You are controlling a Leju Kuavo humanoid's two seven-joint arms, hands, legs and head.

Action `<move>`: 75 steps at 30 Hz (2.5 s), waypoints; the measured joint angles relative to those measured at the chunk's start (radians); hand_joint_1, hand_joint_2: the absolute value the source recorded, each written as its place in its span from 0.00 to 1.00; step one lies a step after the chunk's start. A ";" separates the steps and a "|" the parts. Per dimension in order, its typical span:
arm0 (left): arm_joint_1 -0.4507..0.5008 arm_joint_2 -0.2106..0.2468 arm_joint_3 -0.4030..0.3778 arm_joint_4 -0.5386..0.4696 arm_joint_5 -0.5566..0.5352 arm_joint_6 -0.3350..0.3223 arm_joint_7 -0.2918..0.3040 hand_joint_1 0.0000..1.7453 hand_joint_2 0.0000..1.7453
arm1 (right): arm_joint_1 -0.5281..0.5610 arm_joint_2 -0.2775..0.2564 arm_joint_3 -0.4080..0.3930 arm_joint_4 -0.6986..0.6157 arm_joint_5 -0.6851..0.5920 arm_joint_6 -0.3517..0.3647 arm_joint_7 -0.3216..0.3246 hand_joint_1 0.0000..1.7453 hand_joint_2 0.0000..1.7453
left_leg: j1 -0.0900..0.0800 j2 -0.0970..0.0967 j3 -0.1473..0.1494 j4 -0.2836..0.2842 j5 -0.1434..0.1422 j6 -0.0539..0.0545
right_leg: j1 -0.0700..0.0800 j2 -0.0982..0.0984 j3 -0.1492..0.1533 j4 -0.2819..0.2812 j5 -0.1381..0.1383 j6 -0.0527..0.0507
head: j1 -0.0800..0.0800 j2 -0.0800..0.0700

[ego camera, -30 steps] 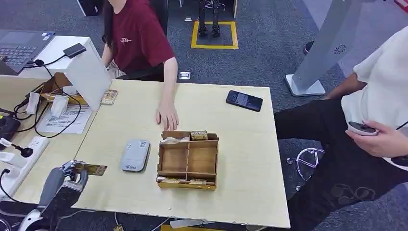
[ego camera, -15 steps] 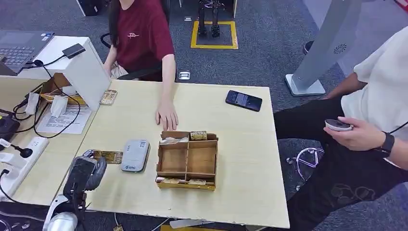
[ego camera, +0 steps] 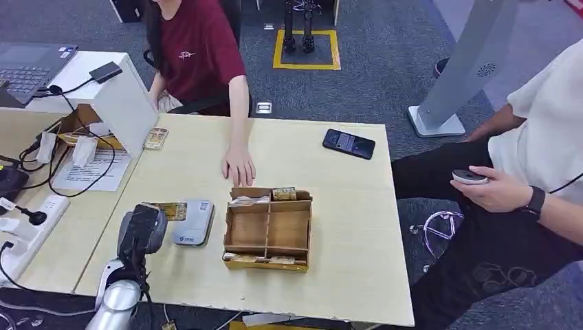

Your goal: Pass the card to the sensor for recognition and then transmit it.

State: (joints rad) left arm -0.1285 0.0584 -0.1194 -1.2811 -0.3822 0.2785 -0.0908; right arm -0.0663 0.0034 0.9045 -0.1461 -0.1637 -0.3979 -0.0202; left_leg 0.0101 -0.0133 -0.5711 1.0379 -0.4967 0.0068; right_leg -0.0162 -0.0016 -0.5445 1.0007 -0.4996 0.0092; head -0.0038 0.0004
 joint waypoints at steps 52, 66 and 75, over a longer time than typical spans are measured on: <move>-0.065 -0.048 -0.089 0.194 -0.549 0.185 0.154 1.00 1.00 | -0.015 0.000 0.024 -0.006 0.007 0.023 0.011 0.00 1.00 | 0.000 0.000 0.001 0.000 0.000 0.000 | 0.000 0.000 0.001 0.000 0.000 0.000 | 0.000 0.000; -0.085 -0.050 -0.106 0.261 -0.764 0.241 0.207 1.00 1.00 | -0.020 0.000 0.031 -0.006 0.011 0.034 0.011 0.00 1.00 | 0.000 0.000 0.002 0.000 0.000 0.000 | 0.000 0.000 0.002 0.000 0.000 0.000 | 0.000 0.000; -0.089 -0.052 -0.106 0.277 -0.764 0.241 0.207 1.00 1.00 | -0.020 0.000 0.031 -0.006 0.014 0.034 0.019 0.00 1.00 | 0.000 0.000 0.003 0.000 0.000 0.000 | 0.000 0.000 0.004 0.000 0.000 0.000 | 0.000 0.000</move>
State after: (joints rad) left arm -0.2174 0.0069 -0.2258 -1.0037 -1.1460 0.5192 0.1160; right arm -0.0860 0.0038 0.9358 -0.1522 -0.1495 -0.3635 -0.0008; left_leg 0.0102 -0.0133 -0.5685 1.0377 -0.4966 0.0067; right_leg -0.0162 -0.0018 -0.5409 1.0010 -0.4995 0.0092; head -0.0038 0.0000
